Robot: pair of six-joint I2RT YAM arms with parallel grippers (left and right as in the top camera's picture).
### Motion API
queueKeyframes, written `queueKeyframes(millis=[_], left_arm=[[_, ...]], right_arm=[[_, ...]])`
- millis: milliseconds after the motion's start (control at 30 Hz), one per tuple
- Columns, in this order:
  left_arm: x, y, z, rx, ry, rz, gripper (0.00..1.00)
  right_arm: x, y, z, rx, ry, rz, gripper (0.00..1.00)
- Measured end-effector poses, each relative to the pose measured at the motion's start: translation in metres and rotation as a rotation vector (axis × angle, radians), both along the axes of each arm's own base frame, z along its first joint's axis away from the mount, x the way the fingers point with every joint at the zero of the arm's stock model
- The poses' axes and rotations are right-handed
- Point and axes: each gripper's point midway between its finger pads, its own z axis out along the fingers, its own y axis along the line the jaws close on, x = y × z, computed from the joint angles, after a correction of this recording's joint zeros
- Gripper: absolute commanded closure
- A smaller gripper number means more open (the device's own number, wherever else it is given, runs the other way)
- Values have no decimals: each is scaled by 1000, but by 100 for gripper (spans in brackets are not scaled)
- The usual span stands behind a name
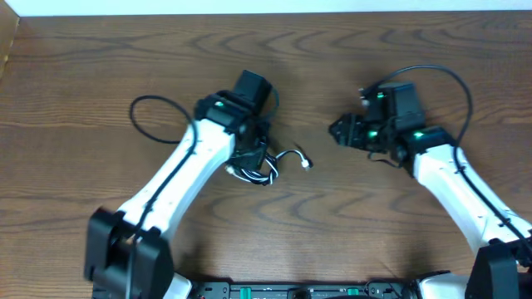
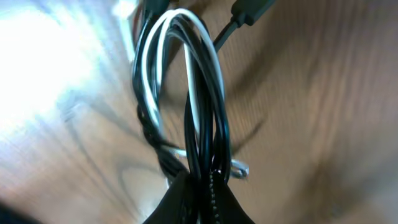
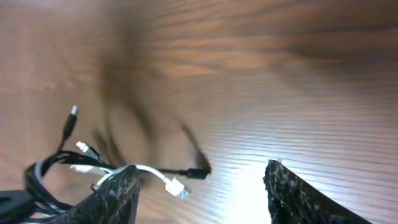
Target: Untangle cables
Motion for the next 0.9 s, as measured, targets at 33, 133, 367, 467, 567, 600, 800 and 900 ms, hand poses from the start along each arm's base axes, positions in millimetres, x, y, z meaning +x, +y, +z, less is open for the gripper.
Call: queueKeyframes(millis=[33,133,367,467,567,600,800,900], left_arm=[[4,-4,-6,6,-6,-13,85],[15,-17,-27,31,-28,-61,74],[39,-9,-52,173,-126,-223,59],[49,0,-46,256,-190,-349,58],[53,6,-33,322,-250,-522,58],[52,7,-27,338,-266,-590,58],[36,6,3,341,-317,-937,58],[32,3,-3,335,-310,-1045,58]], right_arm=[[1,-4,0,-2,2,-8,35],[-1,-7,-1,-8,9,-6,30],[-6,-7,-3,-12,22,14,22],[-6,-7,-3,-14,22,15,21],[-6,-7,-3,-16,21,17,20],[-6,-7,-3,-18,19,19,20],[-6,-7,-3,-26,13,27,20],[-8,-8,-5,-29,20,30,20]])
